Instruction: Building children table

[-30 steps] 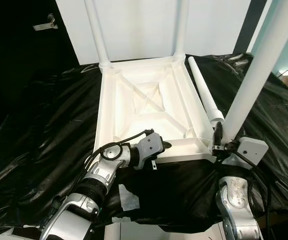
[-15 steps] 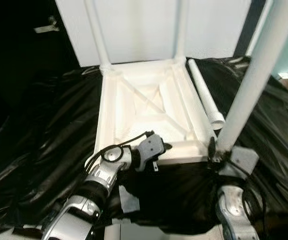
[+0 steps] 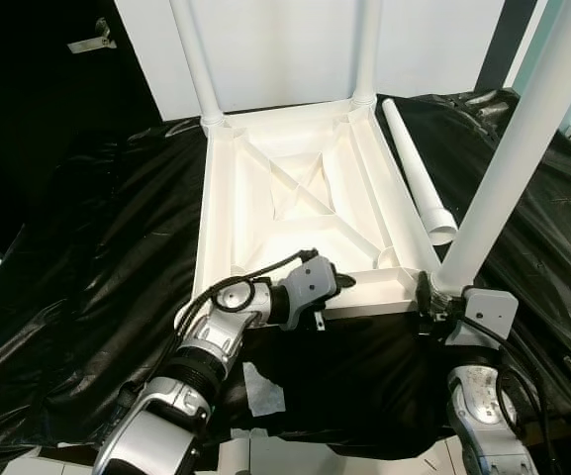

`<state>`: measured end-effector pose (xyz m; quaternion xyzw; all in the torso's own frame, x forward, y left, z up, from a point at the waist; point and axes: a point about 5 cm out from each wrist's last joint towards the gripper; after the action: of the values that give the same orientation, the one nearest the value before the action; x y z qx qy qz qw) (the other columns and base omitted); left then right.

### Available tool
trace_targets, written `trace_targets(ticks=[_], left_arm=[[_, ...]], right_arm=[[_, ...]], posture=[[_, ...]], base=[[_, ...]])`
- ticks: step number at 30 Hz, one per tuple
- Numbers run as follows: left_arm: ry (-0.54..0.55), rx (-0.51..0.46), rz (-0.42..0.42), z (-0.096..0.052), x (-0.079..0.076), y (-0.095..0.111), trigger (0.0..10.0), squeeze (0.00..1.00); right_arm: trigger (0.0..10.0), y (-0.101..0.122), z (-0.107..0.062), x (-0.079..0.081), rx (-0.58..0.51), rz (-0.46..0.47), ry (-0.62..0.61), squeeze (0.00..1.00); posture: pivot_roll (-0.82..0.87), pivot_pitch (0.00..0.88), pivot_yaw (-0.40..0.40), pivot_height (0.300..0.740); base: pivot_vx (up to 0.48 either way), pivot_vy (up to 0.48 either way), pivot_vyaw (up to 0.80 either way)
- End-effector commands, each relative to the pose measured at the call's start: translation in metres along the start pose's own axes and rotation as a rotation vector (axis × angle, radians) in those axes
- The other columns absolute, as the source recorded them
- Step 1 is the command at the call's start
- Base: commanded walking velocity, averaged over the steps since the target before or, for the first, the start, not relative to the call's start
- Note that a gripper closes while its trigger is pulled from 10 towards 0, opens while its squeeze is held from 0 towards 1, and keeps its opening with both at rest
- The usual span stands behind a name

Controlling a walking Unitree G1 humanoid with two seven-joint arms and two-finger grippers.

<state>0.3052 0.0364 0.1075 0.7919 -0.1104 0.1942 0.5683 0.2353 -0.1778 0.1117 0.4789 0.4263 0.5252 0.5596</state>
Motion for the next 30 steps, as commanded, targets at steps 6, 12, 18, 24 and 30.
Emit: trace_targets(ticks=[6,12,18,24,30], left_arm=[[-0.085,0.125,-0.143,0.003,-0.034,-0.034,10.0,0.00],[-0.084,0.126,-0.141,0.003,-0.033,-0.034,10.0,0.00],[-0.081,0.130,-0.139,0.002,-0.032,-0.035,10.0,0.00],[-0.085,0.129,-0.135,0.003,-0.032,-0.035,10.0,0.00],[-0.090,0.125,-0.131,0.004,-0.031,-0.033,10.0,0.00]], right_arm=[[10.0,-0.004,0.004,-0.002,0.058,0.005,0.103,0.00],[0.0,-0.007,0.004,-0.005,0.095,0.034,0.145,0.00],[0.0,-0.018,-0.005,-0.003,0.189,0.081,0.207,0.00],[0.0,-0.028,-0.018,0.007,0.166,0.149,0.007,0.00],[0.0,-0.033,-0.018,0.028,0.146,0.166,-0.055,0.00]], posture=[[-0.21,0.082,0.071,0.740],[-0.21,0.077,0.072,0.740],[-0.20,0.071,0.075,0.740],[-0.20,0.069,0.082,0.740],[-0.19,0.068,0.087,0.740]], base=[[0.000,0.000,0.00],[0.000,0.000,0.00],[0.000,0.000,0.00],[0.000,0.000,0.00],[0.000,0.000,0.00]])
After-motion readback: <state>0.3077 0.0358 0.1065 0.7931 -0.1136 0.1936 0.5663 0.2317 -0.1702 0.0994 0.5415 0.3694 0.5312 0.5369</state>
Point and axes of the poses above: a point about 5 cm out from each wrist's last joint towards the gripper, its own z axis pointing out of the wrist towards the gripper, its own y axis along the axis of the wrist's last joint, x = y × z, and after that the axes turned 13 degrees about z, right-handed
